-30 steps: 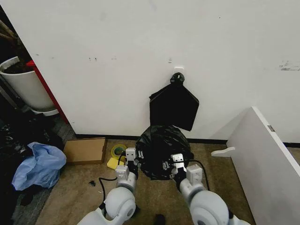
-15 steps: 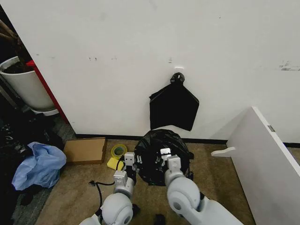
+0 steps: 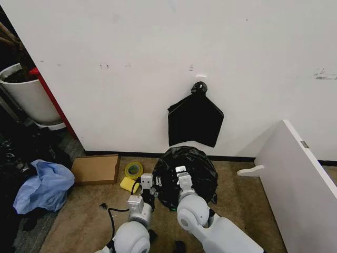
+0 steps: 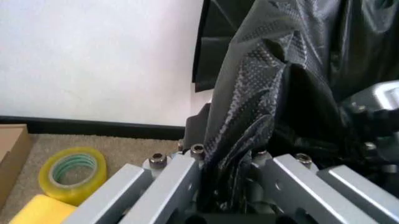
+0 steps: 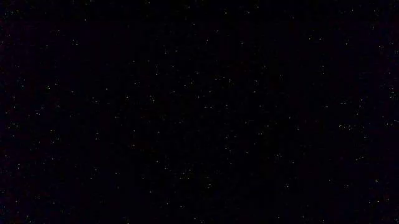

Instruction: Place the garbage bag over the trash bin.

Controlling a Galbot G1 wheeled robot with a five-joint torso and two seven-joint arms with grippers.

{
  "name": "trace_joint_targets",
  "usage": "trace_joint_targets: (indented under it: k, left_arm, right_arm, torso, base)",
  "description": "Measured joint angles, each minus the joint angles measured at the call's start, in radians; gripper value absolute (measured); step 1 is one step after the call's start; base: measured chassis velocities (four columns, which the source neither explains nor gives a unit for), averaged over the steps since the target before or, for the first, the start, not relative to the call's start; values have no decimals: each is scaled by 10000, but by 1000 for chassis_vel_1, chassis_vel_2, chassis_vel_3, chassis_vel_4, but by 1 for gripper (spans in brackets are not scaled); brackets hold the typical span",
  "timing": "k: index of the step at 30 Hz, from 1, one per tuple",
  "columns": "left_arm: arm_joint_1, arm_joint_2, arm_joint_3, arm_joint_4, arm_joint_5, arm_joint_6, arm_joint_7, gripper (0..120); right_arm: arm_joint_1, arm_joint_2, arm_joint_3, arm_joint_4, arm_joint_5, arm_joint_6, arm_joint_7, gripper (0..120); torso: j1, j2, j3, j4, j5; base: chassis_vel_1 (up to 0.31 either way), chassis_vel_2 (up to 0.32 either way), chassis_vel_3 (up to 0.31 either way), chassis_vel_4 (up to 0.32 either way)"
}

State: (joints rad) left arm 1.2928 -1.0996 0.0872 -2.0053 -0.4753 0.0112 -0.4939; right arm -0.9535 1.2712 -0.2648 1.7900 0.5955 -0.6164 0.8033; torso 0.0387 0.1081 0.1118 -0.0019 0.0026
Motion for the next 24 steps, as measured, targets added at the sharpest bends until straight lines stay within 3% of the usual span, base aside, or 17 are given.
trace_joint_targets:
  k: [12,24]
  left_arm:
    - [208,32,-93,-125,392,-152,196,0]
    - [-94,-129,-263,97,-434,45,-119,0]
  right_arm:
    - [-30,-212,255,-171,19,120,-253,0]
    - [-1885,-1372,768,3200,-1806,482,-2026,0]
  torso:
    - [0,0,0,0,1]
    - [-1,0,-1,-1,1]
  base:
    - [0,0,0,0]
    - [0,0,0,0]
